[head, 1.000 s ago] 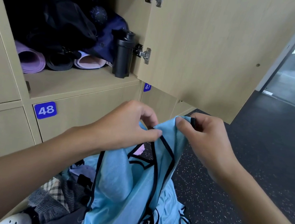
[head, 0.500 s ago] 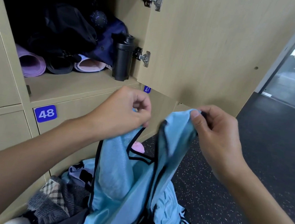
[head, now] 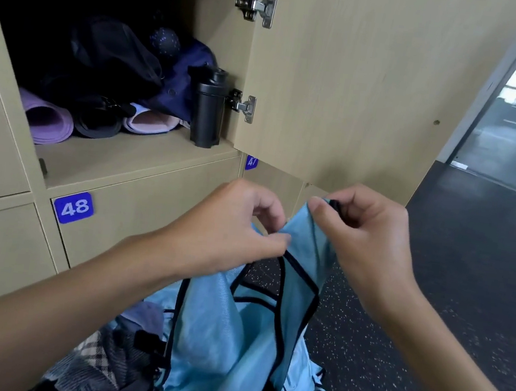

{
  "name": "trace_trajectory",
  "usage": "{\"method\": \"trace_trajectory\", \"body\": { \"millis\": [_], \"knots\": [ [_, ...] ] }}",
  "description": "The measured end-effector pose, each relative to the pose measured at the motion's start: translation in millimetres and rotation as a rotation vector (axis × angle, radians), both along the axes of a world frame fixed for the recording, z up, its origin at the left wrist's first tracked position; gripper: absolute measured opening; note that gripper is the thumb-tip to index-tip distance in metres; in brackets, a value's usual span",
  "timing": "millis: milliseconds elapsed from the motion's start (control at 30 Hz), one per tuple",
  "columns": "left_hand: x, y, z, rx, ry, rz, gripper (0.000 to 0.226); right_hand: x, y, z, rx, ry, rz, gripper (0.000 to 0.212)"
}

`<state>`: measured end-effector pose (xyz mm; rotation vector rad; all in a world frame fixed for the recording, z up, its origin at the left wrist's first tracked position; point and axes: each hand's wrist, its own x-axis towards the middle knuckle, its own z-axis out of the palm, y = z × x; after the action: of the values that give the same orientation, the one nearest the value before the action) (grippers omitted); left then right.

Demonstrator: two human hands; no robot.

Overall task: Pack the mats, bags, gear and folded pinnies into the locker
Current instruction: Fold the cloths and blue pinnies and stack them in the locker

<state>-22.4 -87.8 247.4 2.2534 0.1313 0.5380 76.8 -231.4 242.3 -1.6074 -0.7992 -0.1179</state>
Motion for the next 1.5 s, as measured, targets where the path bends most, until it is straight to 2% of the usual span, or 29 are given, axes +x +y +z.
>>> {"method": "trace_trajectory", "body": {
  "millis": [200, 300, 500, 700, 833, 967, 1200, 1267, 1367, 1433, 1500],
  "knots": [
    [-0.5, 16.8, 6.1, -0.012, -0.125, 0.05, 0.018, 4.2, -4.5, 1.1, -0.045, 0.036, 0.08, 0.018],
    [1.3, 24.4, 6.8, -0.124, -0.239, 0.043, 0.02, 5.3, -6.9, 0.2, -0.085, 0.041, 0.106, 0.021],
    [6.5, 23.2, 9.0, -0.311, -0.398, -0.003, 0.015, -7.8, -9.9, 4.6, -0.047, 0.192, 0.429, 0.018],
    [7.7, 9.7, 15.9, -0.361, -0.448, -0.117, 0.016, -12.1, 5.2, -6.7, -0.006, 0.208, 0.473, 0.014],
    [9.3, 8.7, 15.9, -0.403, -0.436, -0.162, 0.018, -7.4, 10.4, -12.6, 0.029, 0.312, 0.509, 0.026],
    [9.8, 12.5, 15.5, -0.36, -0.423, -0.139, 0.02, -6.1, 11.1, -9.6, 0.009, 0.257, 0.414, 0.023],
    [11.7, 17.1, 16.1, -0.097, -0.274, -0.082, 0.035, 3.3, 9.0, 10.8, 0.052, 0.066, 0.104, 0.015],
    [12.3, 15.5, 18.4, -0.108, -0.234, -0.063, 0.034, 4.8, 9.3, 16.3, 0.07, 0.036, 0.058, 0.013],
    [9.7, 14.0, 24.3, -0.204, -0.2, -0.094, 0.022, 6.8, 8.5, 23.6, 0.095, 0.012, 0.015, 0.012],
    [7.8, 12.6, 25.6, -0.186, -0.201, -0.137, 0.039, 7.4, 8.1, 26.5, 0.111, 0.013, 0.002, 0.011],
    [10.5, 11.3, 23.7, -0.161, -0.204, -0.107, 0.047, 6.9, 9.0, 28.4, 0.12, 0.007, -0.012, 0.01]
  ]
}}
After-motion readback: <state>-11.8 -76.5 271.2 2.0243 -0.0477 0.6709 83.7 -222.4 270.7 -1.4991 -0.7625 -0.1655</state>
